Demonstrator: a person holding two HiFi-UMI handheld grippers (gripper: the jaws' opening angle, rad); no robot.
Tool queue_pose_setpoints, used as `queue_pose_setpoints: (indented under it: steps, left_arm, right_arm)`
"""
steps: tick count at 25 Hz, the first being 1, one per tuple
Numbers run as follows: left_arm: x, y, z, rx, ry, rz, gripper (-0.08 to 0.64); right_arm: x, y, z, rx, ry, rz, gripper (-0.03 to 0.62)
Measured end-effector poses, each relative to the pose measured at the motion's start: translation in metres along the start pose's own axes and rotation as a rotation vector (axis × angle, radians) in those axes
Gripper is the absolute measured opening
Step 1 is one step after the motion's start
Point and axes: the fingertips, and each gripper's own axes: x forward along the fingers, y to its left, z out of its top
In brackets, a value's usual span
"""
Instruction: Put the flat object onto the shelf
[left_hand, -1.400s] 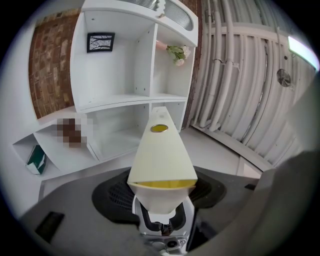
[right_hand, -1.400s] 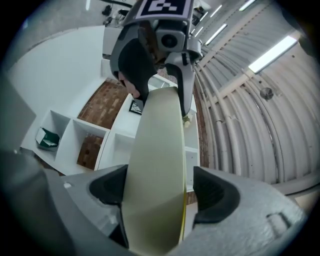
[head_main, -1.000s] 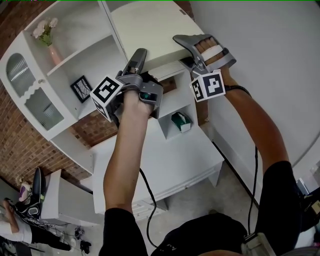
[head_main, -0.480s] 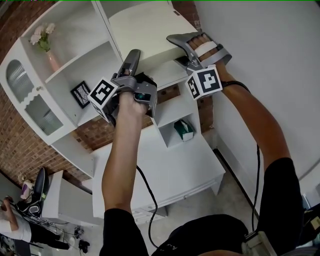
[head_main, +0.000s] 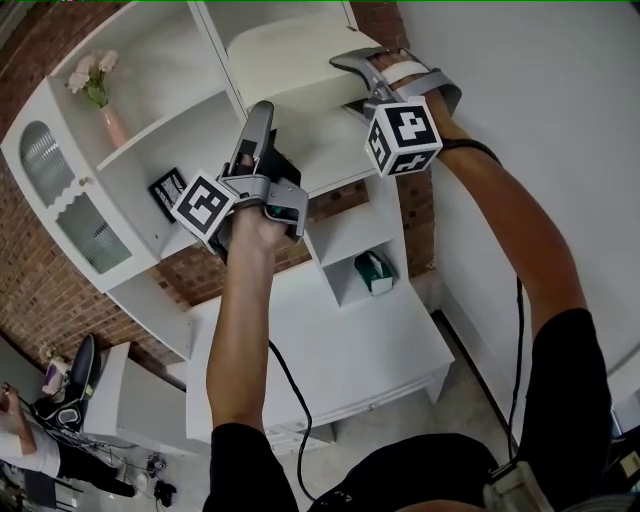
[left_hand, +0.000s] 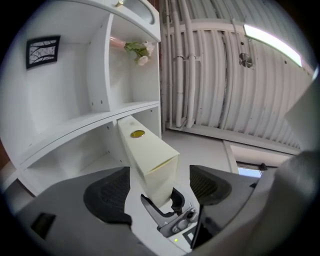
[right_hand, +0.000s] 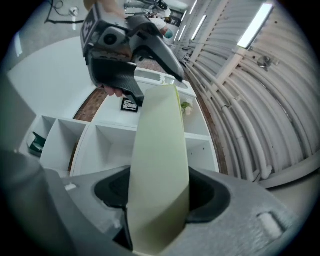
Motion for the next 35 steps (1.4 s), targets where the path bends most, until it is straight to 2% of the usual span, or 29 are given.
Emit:
queue_pose_setpoints:
  steps: [2, 5, 10, 12, 14, 18, 22, 30, 35]
  left_arm:
    - [-0.005, -0.004, 0.001, 0.065, 0.010, -0.028, 0.380]
    - [-0.011, -0.008, -0.011, 0.203, 0.054, -0.057, 0.383]
    - [-0.015, 0.003, -0.033, 0.460, 0.139, -0.027, 0.374]
    - [-0.013, 0.007, -0.040, 0.554, 0.152, -0.025, 0.322]
    - [-0.014, 0.010, -0.047, 0.617, 0.159, -0.023, 0.234]
    - [-0.020, 0.022, -0.054, 0.673, 0.159, -0.013, 0.107]
    - [-0.029, 0.034, -0.065, 0.755, 0.214, -0.033, 0.019]
    - [-0.041, 0.046, -0.071, 0.902, 0.313, -0.080, 0.015]
    - [-0.032, 0.061, -0.063, 0.917, 0.312, -0.067, 0.003]
  right_arm:
    - [0.011, -0.006, -0.002, 0.008, -0.012, 0.044, 0.291]
    - [0.026, -0.016, -0.007, 0.027, -0.025, 0.103, 0.291]
    - [0.051, -0.030, -0.014, 0.062, -0.036, 0.179, 0.293]
    - [0.062, -0.035, -0.017, 0.068, -0.044, 0.199, 0.293]
    - [0.075, -0.037, -0.021, 0.072, -0.050, 0.208, 0.295]
    - [0.097, -0.037, -0.029, 0.079, -0.059, 0.203, 0.295]
    - [0.115, -0.041, -0.027, 0.105, -0.081, 0.207, 0.295]
    - [0.151, -0.049, -0.034, 0.127, -0.041, 0.264, 0.295]
    - [0.166, -0.043, -0.038, 0.108, -0.036, 0.227, 0.295]
